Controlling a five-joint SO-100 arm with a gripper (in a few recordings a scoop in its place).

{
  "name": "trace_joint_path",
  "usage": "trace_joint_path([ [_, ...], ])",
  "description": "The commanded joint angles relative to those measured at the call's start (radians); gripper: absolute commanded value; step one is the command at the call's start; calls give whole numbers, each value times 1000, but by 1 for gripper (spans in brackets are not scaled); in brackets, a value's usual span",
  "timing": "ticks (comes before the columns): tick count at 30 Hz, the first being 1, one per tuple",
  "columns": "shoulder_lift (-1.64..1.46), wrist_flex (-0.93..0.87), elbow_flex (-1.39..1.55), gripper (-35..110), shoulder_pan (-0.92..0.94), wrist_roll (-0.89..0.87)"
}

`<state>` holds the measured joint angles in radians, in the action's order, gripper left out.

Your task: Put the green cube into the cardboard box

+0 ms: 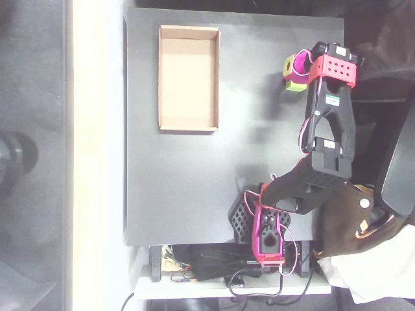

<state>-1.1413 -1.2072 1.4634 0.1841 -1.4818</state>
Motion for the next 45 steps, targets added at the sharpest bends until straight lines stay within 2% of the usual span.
trace_joint_path([
  [1, -25, -3, 2, 3, 0, -12],
  [31, -790, -15, 12, 3, -44, -12],
  [37, -861, -5, 5, 3, -138, -12],
  [45, -922, -3, 11, 3, -367, -12],
])
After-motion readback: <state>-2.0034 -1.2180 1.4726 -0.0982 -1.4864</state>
